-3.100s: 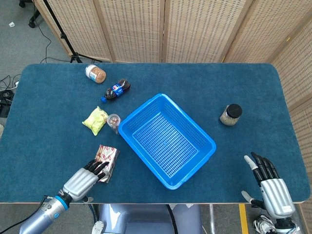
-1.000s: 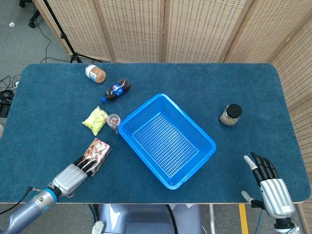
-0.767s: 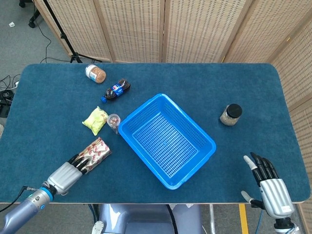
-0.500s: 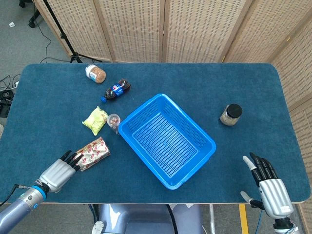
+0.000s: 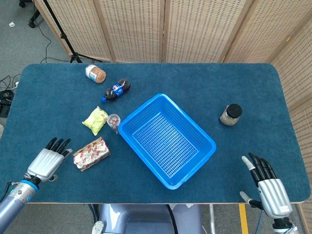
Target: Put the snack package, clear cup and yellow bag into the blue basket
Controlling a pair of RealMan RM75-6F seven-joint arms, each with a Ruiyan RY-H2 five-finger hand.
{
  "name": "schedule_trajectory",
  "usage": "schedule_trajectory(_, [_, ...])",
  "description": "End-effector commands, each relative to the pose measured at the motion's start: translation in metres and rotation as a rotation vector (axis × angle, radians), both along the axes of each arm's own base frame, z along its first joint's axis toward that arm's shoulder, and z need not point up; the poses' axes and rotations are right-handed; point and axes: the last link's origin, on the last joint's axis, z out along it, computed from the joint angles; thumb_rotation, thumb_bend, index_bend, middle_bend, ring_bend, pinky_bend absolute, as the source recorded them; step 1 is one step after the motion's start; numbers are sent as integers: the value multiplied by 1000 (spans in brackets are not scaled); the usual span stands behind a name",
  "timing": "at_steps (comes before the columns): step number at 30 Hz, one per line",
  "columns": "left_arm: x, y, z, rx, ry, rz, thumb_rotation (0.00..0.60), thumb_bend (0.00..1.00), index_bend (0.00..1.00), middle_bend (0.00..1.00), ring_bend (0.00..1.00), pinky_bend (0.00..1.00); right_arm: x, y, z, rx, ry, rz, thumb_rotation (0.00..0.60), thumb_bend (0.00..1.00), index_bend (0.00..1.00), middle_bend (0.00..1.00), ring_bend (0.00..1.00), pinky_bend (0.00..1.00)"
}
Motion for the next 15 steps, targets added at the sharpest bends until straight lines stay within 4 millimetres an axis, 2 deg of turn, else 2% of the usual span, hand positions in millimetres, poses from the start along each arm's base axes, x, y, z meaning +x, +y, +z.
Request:
schedule_trajectory(1, [7,6,-3,102,-115,81,600,45,218,0,1,25,0,0,0,1,-3,1,600,206,0,0,0,64])
schedule_trajectory(6, [11,13,-19,141,-160,167,600,17,218,0,17,39,1,1,2,-2,-11,5,600,208,0,0,0,64])
schedule_trajectory(15, [22,10,-55,143,-230,289,600,0,217,0,40,52,0,1,3,5,-28,7,600,208,0,0,0,64])
